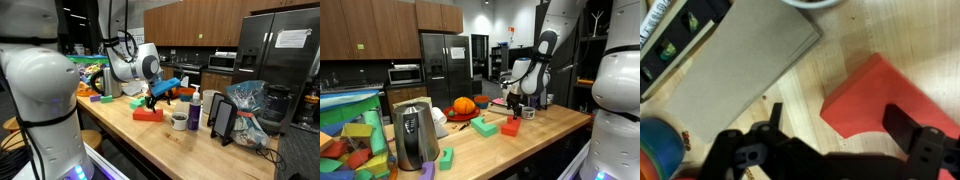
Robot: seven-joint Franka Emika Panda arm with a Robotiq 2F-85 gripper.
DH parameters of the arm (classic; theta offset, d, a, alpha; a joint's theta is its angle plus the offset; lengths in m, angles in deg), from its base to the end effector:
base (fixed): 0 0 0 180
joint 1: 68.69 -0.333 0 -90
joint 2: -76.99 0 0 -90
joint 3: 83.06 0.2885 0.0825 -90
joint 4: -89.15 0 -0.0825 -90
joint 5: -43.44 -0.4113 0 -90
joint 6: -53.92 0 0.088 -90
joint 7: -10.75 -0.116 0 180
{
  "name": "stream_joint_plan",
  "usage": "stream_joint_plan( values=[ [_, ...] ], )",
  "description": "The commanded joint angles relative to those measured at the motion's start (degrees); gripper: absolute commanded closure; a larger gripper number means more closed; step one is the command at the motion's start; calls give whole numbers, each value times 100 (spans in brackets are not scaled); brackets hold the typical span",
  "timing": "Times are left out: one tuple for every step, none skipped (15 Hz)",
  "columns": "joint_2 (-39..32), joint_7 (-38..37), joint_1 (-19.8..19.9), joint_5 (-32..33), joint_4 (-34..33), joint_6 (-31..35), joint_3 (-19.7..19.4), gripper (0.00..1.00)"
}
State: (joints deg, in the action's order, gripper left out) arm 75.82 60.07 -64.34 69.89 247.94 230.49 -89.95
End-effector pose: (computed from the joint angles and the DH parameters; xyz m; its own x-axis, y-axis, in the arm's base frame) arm 0.4153 -0.0462 0.1727 0.4275 0.9029 0.0449 0.8594 -0.4213 0.2899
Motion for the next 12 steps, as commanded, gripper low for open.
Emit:
stream_joint_plan(
  values=[
    [-240, 304, -66, -331, 38, 156, 194, 0],
    [-224, 363, -60, -358, 40, 143, 220, 0],
    [-204, 334, -36, -282, 35, 121, 238, 0],
    [-190, 366, -29, -275, 44, 117, 245, 0],
    [-156, 387, -17, -211, 47, 97, 236, 0],
    [-152, 454, -9, -198, 55, 109, 233, 0],
    [-136, 530, 2, -164, 58, 95, 224, 0],
    [-129, 614, 9, -135, 62, 91, 216, 0],
    [-121, 683, 16, -109, 60, 88, 209, 0],
    [-124, 757, 24, -72, 31, 74, 198, 0],
    [-123, 820, 28, -44, 7, 69, 193, 0],
    [-139, 898, 32, -22, -22, 81, 190, 0]
  ],
)
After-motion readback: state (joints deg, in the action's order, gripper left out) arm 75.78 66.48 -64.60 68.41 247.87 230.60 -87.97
